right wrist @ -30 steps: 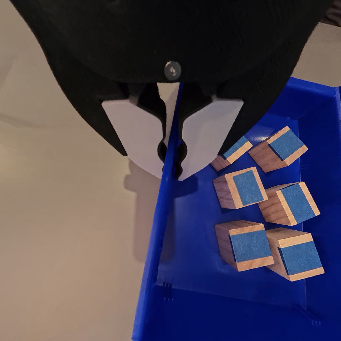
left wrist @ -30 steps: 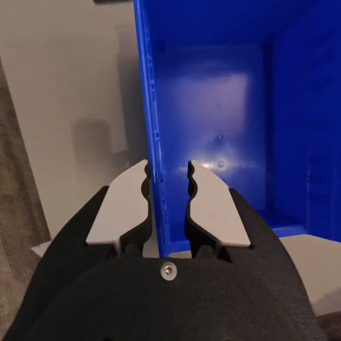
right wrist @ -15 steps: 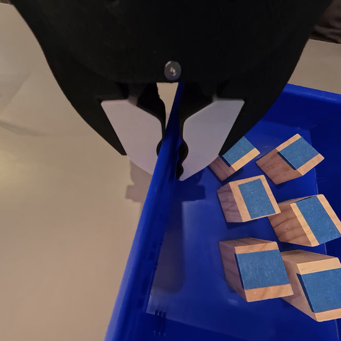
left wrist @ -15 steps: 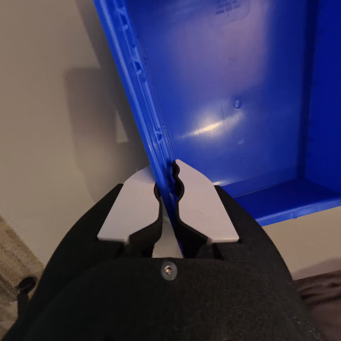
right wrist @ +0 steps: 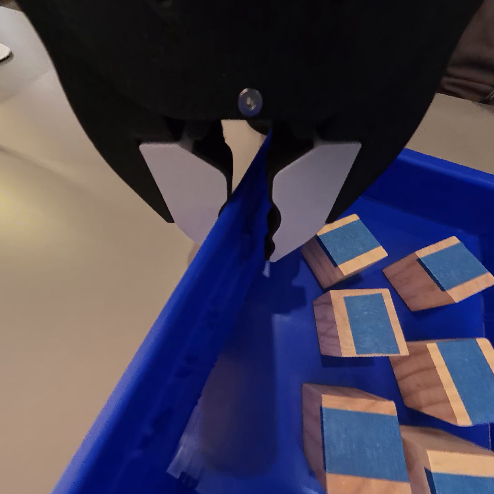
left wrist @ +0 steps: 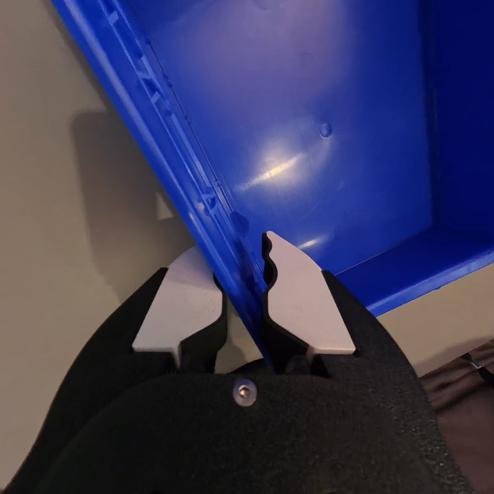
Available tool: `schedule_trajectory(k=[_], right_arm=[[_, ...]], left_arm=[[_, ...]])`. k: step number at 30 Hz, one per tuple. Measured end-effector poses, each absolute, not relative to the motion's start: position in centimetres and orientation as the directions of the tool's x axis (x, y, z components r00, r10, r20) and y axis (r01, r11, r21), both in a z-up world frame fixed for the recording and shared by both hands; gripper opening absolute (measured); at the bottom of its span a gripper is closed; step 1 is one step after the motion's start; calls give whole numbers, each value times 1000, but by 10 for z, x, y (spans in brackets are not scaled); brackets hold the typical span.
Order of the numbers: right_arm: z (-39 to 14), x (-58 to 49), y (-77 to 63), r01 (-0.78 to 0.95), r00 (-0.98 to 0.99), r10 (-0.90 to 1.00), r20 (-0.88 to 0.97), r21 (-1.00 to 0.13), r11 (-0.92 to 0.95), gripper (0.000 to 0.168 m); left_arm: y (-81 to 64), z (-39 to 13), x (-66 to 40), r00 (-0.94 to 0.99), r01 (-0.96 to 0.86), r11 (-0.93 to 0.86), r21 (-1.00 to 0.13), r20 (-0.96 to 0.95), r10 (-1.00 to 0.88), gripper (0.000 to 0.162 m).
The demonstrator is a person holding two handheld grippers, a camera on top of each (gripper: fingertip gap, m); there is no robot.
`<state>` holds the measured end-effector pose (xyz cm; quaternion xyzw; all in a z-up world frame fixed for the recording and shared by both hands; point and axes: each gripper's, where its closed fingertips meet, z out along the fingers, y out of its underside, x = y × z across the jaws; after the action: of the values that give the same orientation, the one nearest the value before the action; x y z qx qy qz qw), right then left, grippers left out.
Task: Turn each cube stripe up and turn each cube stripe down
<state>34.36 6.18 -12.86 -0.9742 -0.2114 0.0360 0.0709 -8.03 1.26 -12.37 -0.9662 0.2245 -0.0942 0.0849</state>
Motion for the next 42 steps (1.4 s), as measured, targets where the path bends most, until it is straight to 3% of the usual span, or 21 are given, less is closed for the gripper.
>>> schedule_trajectory(k=[5, 8, 14, 22, 24, 27, 30, 35, 37, 39, 42], right_arm=[[-128, 331, 60, 451, 888, 460, -22, -154, -879, 31], [-127, 331, 71, 414, 901, 432, -48, -205, -887, 31], [-131, 350, 78, 395, 918, 394, 38, -170, -903, 29], [-144, 350, 75, 378, 924, 382, -18, -109, -919, 26], [-145, 351, 75, 366, 929, 370, -26, -106, -925, 26], [-145, 352, 75, 364, 930, 368, -15, -106, -925, 26], [-145, 352, 75, 352, 934, 356, -23, -112, -929, 26], [-147, 352, 75, 332, 940, 337, -59, -73, -940, 26], [-147, 352, 76, 335, 939, 339, -65, -55, -940, 25], [-146, 347, 74, 344, 933, 346, -96, -42, -938, 12], [-146, 344, 73, 328, 932, 331, -147, -47, -944, 6]], left_arm=[[4, -135, -65, 870, -432, -889, -150, 189, -455, 23], [-2, -140, -56, 864, -449, -886, -115, 196, -463, 30], [-12, -138, -41, 832, -500, -861, -97, 224, -508, 41], [-15, -117, -36, 681, -430, -891, -145, 596, -426, 64], [-14, -108, -38, 653, -411, -897, -161, 634, -414, 61], [-13, -92, -41, 601, -393, -894, -216, 676, -427, 59], [-11, -66, -51, 548, -331, -903, -274, 723, -420, 46], [0, -13, -82, 525, -190, -863, -469, 694, -493, 37], [2, 9, -92, 535, -145, -818, -557, 651, -538, 35], [5, 30, -101, 578, -113, -748, -654, 569, -585, 34], [10, 57, -116, 691, -149, -588, -795, 342, -637, 33]])
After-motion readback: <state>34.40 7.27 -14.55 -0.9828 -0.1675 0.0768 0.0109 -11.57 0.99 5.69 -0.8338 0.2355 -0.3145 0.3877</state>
